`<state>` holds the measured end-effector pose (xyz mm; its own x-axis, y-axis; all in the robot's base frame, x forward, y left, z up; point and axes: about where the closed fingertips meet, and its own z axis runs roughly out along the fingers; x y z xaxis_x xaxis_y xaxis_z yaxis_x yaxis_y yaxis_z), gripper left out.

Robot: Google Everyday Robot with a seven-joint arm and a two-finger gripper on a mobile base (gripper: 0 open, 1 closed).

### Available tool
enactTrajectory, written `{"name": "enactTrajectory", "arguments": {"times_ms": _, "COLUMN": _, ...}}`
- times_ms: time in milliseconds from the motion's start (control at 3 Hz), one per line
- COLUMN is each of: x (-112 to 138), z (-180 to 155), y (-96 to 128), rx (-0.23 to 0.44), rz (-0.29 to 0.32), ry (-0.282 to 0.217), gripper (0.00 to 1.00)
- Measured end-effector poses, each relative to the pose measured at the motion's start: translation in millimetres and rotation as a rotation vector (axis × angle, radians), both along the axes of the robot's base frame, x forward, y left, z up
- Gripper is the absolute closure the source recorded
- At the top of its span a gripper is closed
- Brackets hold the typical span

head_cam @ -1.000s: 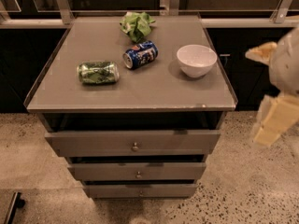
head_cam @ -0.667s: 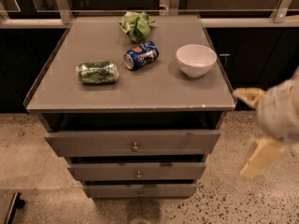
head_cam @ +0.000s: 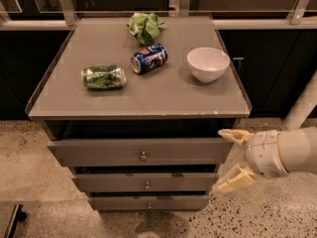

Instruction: Open top drawer

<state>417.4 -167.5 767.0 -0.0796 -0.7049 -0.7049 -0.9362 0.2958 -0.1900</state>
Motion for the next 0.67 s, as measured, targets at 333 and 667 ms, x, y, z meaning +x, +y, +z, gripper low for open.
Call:
{"name": "enactTrajectory", "arguments": {"times_ms": 333, "x": 0.1, "z": -0.1, "y": -0.3, "rx": -0.002, "rz": 0.0, "ry": 0.001, "gripper": 0.41}}
{"name": "enactTrajectory", "arguments": {"times_ms": 667, "x": 0.1, "z": -0.1, "y": -0.3, "rx": -0.002, "rz": 0.0, "ry": 0.001, "gripper": 0.65}}
